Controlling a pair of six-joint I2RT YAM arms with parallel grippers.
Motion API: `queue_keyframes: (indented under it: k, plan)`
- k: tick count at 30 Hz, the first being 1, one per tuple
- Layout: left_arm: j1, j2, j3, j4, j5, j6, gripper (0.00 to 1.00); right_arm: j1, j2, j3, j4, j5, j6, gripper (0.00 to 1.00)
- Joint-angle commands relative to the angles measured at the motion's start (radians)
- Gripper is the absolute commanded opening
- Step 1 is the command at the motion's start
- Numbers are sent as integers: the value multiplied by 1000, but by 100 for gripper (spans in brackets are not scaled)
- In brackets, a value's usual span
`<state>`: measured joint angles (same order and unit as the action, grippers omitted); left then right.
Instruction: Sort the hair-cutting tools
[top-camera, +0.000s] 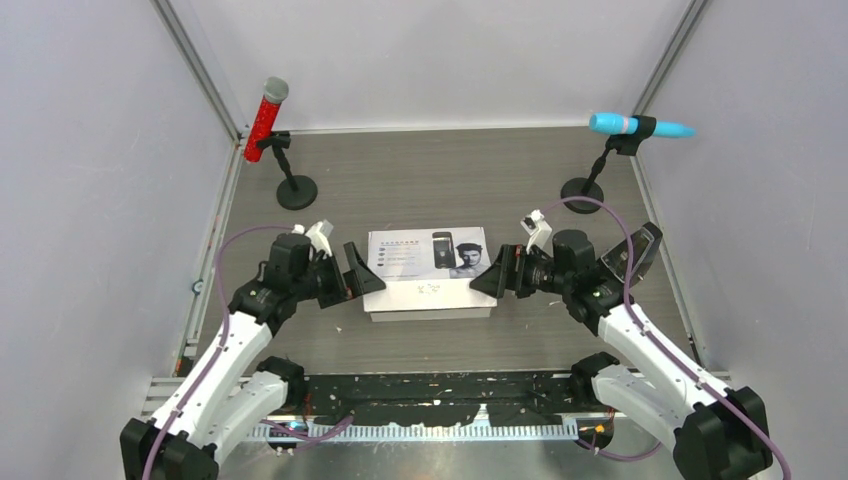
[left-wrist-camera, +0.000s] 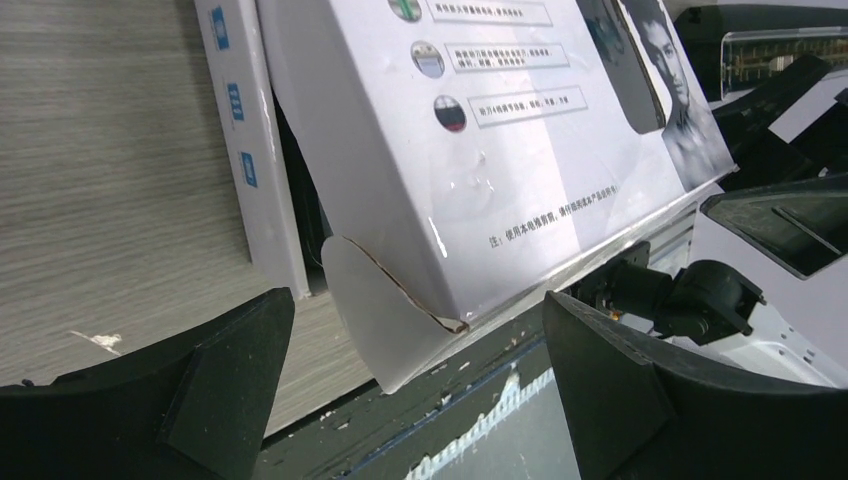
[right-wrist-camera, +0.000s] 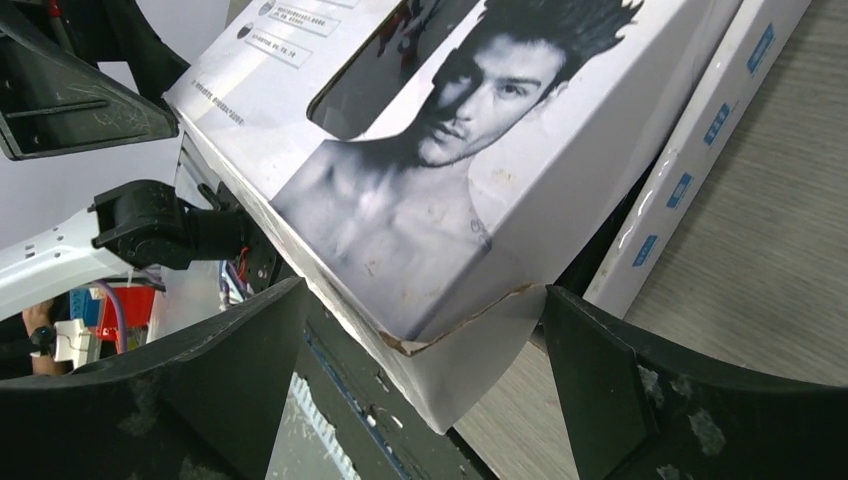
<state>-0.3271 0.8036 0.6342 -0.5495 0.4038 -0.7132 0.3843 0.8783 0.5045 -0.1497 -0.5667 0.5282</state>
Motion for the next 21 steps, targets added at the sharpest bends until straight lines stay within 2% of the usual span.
queue_keyframes:
  k: [1,9,10,21]
  plan:
    - [-20,-44,-17,30,53,-33,98,8,-51,-13,42,-41,36,97]
    - [-39,-110,-23,-20,49,-62,85,11,-103,-21,-10,-18,52,100]
    - [-41,-114,-27,-21,51,-67,83,11,-105,-23,-12,-17,58,98]
    - [-70,-144,-96,-42,46,-102,82,16,-161,-59,-63,3,95,95]
